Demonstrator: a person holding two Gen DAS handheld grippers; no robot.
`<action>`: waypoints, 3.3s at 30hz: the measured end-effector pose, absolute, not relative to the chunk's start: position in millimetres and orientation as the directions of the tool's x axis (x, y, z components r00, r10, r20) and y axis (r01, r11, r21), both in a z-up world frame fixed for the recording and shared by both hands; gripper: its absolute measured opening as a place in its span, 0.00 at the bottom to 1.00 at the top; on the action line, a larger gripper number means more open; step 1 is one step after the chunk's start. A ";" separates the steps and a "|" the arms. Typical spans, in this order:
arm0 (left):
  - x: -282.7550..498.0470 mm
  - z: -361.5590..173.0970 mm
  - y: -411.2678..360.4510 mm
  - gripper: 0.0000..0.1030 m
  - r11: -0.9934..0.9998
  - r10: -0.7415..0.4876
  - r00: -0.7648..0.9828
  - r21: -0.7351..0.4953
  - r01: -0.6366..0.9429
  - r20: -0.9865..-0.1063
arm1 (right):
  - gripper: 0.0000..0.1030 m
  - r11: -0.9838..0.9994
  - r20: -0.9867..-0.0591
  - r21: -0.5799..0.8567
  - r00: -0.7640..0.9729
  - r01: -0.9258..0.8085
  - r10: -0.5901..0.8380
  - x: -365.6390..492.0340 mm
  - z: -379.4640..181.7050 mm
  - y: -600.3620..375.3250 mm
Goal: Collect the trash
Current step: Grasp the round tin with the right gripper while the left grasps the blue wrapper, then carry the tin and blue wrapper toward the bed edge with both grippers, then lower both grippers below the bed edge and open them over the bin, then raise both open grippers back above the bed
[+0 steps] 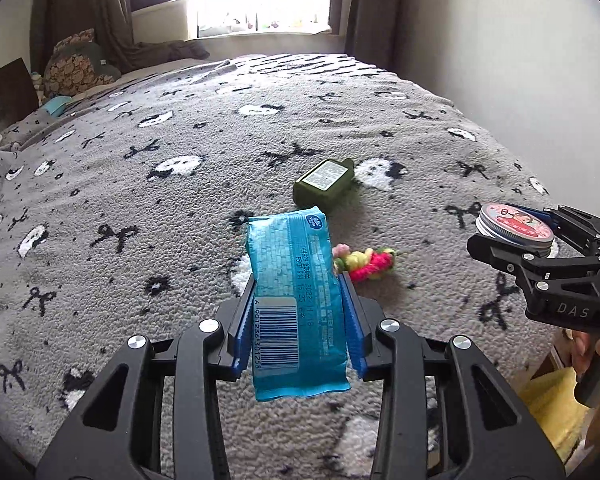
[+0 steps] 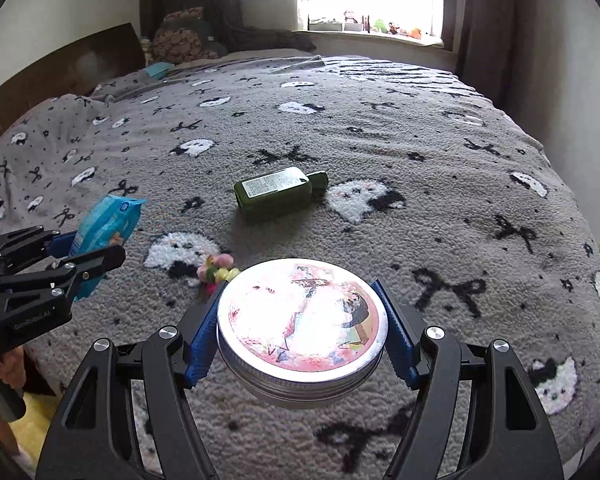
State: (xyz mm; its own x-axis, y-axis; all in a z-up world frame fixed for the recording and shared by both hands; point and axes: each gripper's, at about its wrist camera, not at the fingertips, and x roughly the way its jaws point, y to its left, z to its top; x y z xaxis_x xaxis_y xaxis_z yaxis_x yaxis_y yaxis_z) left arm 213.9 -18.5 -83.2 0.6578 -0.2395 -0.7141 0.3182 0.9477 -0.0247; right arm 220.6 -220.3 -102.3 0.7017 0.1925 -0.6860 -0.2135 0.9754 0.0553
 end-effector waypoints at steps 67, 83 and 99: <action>12.9 -348.3 -24.0 0.35 0.913 -0.258 0.108 -0.206 0.351 -0.960 | 0.69 0.955 -0.926 0.199 0.278 -0.218 0.256 45.0 -328.4 -199.2; 21.4 -351.0 -26.6 0.58 0.920 -0.264 0.082 -0.225 0.320 -0.961 | 0.83 0.953 -0.938 0.234 0.212 -0.193 0.273 60.1 -351.8 -193.8; 1.0 -236.3 -5.2 0.92 0.934 -0.249 0.388 -0.114 0.339 -0.888 | 0.97 0.971 -0.844 0.131 0.490 -0.202 0.216 37.3 -244.5 -220.8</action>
